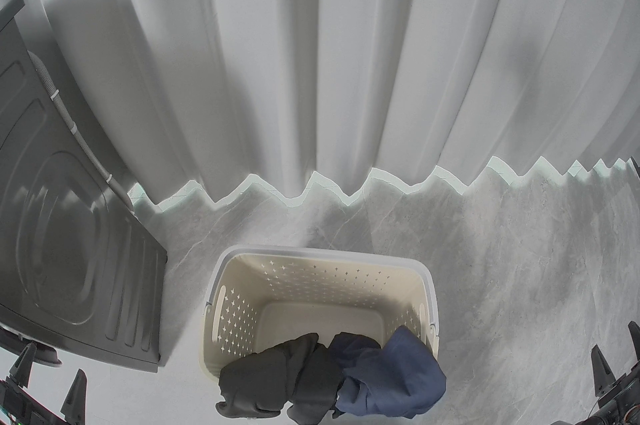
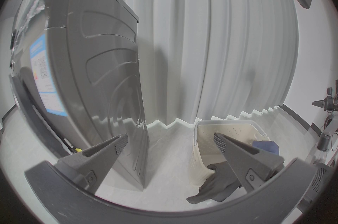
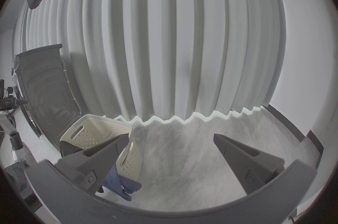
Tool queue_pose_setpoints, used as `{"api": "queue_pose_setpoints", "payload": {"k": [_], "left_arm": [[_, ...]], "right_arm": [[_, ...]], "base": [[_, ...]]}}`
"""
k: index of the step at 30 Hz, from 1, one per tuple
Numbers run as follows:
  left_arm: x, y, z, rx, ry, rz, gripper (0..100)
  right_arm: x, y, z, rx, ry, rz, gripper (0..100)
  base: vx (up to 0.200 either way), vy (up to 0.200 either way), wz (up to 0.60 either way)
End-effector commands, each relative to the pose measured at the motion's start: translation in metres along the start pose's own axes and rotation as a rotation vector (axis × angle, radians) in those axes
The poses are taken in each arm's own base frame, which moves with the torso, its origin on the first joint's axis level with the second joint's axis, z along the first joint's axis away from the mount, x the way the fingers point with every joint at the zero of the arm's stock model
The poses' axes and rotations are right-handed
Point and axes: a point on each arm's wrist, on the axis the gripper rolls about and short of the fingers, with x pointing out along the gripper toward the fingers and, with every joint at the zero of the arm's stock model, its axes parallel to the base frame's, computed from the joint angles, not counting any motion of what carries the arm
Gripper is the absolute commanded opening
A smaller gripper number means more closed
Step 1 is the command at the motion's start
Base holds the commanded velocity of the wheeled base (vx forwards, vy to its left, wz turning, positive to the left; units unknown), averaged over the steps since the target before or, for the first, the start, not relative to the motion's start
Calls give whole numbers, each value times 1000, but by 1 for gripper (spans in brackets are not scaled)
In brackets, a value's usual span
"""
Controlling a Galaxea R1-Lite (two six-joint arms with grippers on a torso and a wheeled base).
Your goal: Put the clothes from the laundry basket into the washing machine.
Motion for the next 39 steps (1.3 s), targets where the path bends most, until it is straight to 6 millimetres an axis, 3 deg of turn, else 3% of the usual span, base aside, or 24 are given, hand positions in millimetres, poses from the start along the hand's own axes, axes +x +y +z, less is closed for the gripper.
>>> {"api": "queue_pose_setpoints", "payload": {"k": [1,34,39], "left_arm": [[0,0,-5,0,-2,0,100],[0,0,-5,0,-2,0,100],[0,0,-5,0,-2,0,100]], "right_arm": [[0,0,-5,0,-2,2,100],[0,0,-5,0,-1,2,100],[0,0,-5,0,-2,2,100]], "base": [[-200,0,0],[-200,0,0],[0,0,0]]}}
